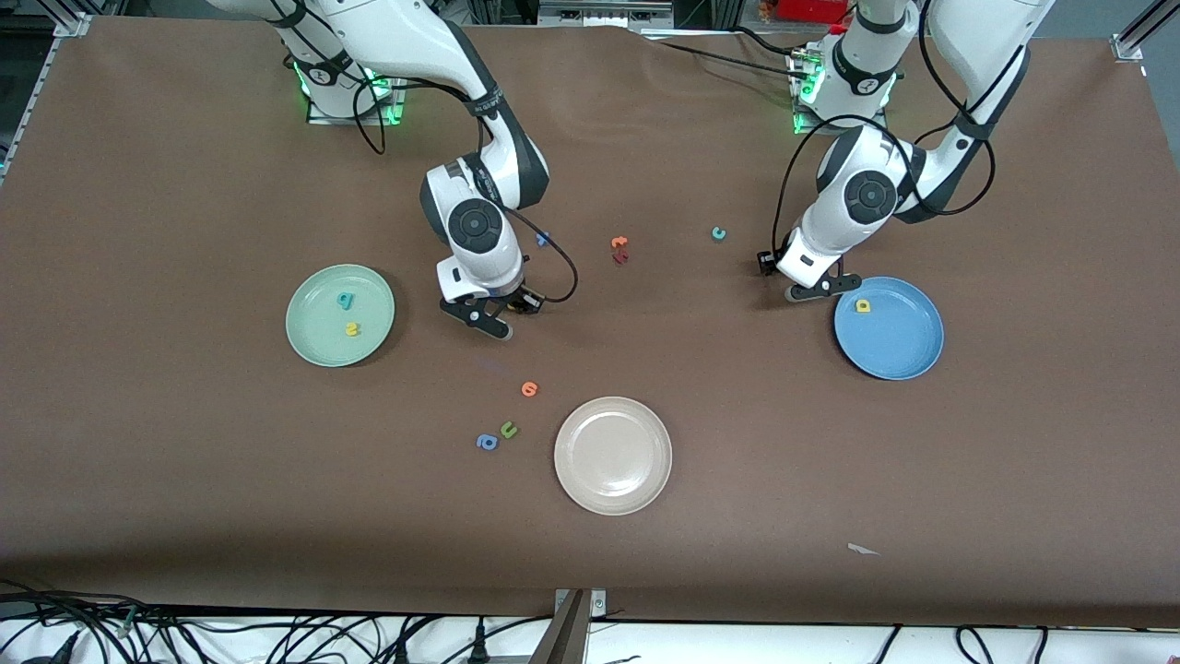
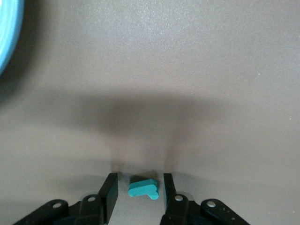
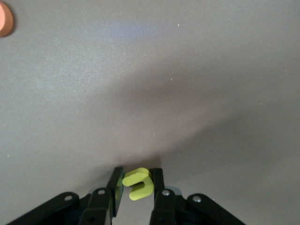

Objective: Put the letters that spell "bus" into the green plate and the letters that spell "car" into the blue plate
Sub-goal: 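Place the u on the green plate while the left gripper lifts the teal, then place the teal letter on the blue plate while the right gripper withdraws, then move the left gripper to the teal c near the center, then lower and grasp the teal c with the left gripper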

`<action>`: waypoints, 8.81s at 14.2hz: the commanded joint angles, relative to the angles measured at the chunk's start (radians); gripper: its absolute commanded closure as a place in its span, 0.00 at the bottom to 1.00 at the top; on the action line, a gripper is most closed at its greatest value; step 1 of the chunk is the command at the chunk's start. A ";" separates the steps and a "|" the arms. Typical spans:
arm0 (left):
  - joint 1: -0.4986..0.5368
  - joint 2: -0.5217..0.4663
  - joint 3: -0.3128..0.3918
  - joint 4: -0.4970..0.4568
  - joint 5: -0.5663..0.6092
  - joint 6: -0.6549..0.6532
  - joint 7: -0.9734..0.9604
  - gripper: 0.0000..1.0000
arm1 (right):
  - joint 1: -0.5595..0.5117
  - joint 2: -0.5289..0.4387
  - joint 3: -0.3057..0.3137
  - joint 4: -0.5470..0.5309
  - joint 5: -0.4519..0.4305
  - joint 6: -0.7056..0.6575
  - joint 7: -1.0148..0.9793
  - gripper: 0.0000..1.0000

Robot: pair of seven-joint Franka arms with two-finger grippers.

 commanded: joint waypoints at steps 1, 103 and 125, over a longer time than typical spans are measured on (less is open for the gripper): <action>-0.007 -0.008 -0.005 0.012 0.033 -0.018 -0.058 0.53 | 0.020 -0.031 -0.024 -0.015 0.017 -0.016 -0.037 0.86; 0.240 0.216 -0.463 -0.020 0.823 -0.044 -0.925 0.22 | -0.921 -0.629 0.295 0.252 -0.270 -0.863 -0.837 0.00; 0.295 0.242 -0.532 -0.014 0.821 -0.099 -0.928 0.53 | -0.914 -0.623 0.291 0.261 -0.294 -0.840 -0.899 0.00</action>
